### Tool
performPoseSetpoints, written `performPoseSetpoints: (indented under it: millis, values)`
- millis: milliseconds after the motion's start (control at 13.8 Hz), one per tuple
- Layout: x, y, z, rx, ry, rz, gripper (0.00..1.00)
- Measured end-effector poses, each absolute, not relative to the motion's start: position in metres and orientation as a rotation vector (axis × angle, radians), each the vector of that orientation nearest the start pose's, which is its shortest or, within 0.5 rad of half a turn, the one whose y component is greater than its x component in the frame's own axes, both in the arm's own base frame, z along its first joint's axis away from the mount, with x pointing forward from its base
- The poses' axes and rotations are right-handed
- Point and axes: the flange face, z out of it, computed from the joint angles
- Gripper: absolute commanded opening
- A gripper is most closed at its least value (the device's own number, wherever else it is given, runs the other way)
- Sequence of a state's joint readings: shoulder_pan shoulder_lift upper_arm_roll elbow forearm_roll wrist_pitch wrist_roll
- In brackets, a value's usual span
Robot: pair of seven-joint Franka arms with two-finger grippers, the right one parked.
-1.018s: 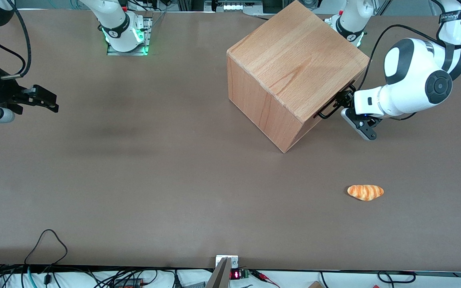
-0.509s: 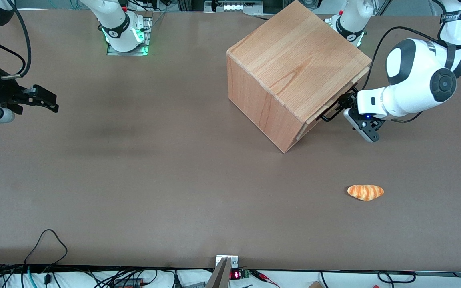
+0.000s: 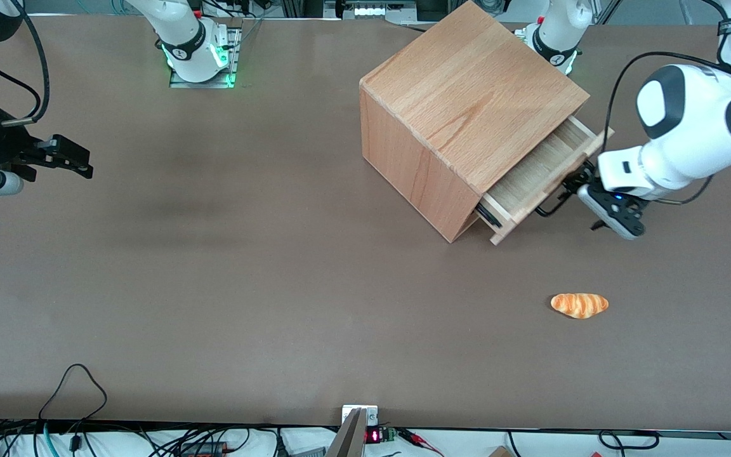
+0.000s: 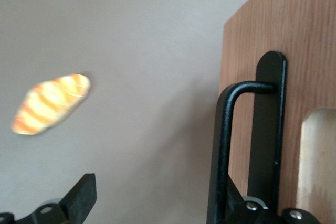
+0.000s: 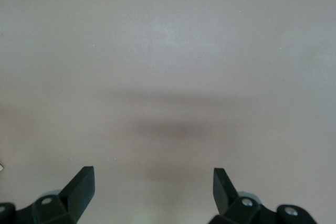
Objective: Open top drawer with left arm
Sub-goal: 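Pull the handle with the left gripper, sliding the drawer out of the cabinet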
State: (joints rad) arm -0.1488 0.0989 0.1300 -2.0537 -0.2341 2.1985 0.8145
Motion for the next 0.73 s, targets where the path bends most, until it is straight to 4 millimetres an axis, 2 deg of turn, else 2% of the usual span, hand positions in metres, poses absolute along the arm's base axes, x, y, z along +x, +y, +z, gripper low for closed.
performPoseSetpoints:
  millis: [218,364,727]
  values:
    - [0.599,0.009,0.399,-3.048,1.08,-0.253,1.0]
    - [0.61,0.021,0.401,-3.03,1.05,-0.281,1.0]
    - [0.619,0.031,0.406,-2.991,1.033,-0.318,1.0]
